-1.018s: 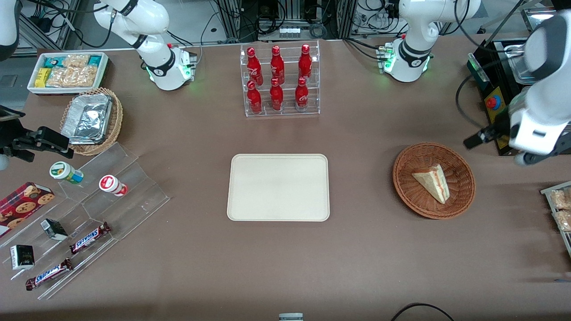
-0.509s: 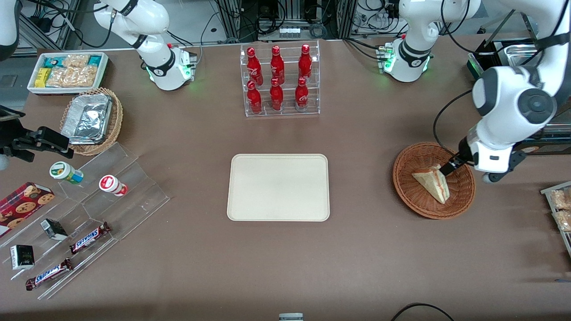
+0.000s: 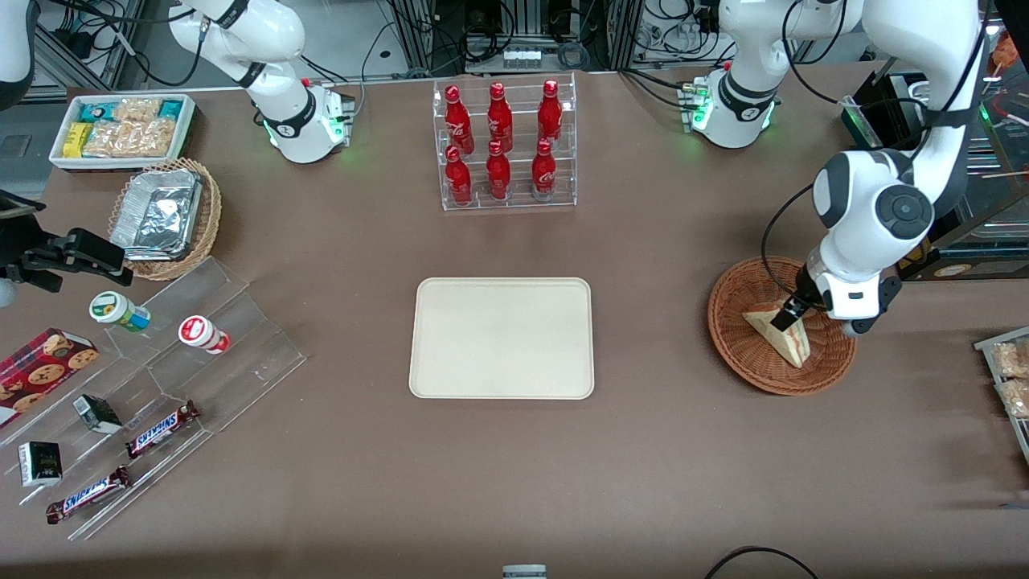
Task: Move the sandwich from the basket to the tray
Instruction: 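Move the left gripper down over the wrapped sandwich in the wicker basket, then close the left gripper on the sandwich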
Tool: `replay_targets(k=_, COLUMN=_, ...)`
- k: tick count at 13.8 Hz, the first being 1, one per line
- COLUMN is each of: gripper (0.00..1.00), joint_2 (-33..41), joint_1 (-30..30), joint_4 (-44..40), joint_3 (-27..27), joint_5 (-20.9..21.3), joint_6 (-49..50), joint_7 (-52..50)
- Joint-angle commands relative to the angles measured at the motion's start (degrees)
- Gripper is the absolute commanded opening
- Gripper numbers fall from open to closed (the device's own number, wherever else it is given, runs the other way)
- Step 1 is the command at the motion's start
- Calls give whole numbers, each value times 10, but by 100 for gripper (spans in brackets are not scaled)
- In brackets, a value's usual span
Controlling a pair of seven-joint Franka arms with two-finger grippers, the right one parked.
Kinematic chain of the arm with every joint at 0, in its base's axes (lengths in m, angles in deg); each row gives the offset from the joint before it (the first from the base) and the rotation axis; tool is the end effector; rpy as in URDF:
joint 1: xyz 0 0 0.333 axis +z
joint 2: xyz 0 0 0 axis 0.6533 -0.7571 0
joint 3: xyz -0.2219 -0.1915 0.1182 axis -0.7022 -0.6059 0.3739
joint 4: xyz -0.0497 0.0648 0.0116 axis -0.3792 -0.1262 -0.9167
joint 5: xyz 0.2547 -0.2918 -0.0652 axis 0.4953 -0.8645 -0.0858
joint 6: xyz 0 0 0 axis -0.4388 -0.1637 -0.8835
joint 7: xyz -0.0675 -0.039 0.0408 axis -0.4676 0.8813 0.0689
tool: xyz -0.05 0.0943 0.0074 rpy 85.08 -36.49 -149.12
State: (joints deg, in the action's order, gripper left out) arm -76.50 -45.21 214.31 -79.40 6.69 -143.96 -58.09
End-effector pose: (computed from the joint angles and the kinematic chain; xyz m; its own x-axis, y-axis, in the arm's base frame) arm 0.5227 -0.0236 0.2811 0.7090 0.7046 0.0312 0.7051 -0.7091 -0.0085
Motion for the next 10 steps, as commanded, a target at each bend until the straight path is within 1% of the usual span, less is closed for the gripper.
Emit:
replay_targets(k=1, gripper=100, joint_2=-14, joint_1=-6, joint_4=14, joint_3=1, joint_5=6, joint_6=-34, joint_7=-12)
replay_targets(k=4, gripper=100, joint_2=-23, joint_1=-5, joint_4=29, joint_3=1, joint_5=7, joint_6=-68, joint_7=-11)
replay_targets(k=5, gripper=88, joint_2=-24, joint_1=-4, joint_4=28, joint_3=1, joint_5=6, joint_6=-69, joint_7=-11)
replay_targets(k=6, gripper=56, joint_2=-21, joint_1=0, joint_4=26, joint_3=1, joint_5=6, joint_6=-68, joint_7=-10)
replay_targets(k=7, gripper=29, joint_2=-19, joint_1=2, joint_4=25, joint_3=2, joint_5=6, joint_6=-68, joint_7=-9)
replay_targets(k=8, gripper=20, joint_2=-16, joint_1=2, joint_4=22, joint_3=2, joint_5=6, joint_6=-66, joint_7=-9)
replay_targets(k=9, gripper=19, joint_2=-5, joint_1=-1, joint_4=20, joint_3=2, joint_5=6, joint_6=-58, joint_7=-9)
replay_targets(k=10, gripper=18, joint_2=12, joint_1=-5, joint_4=11, joint_3=2, joint_5=8, joint_6=-27, joint_7=-9)
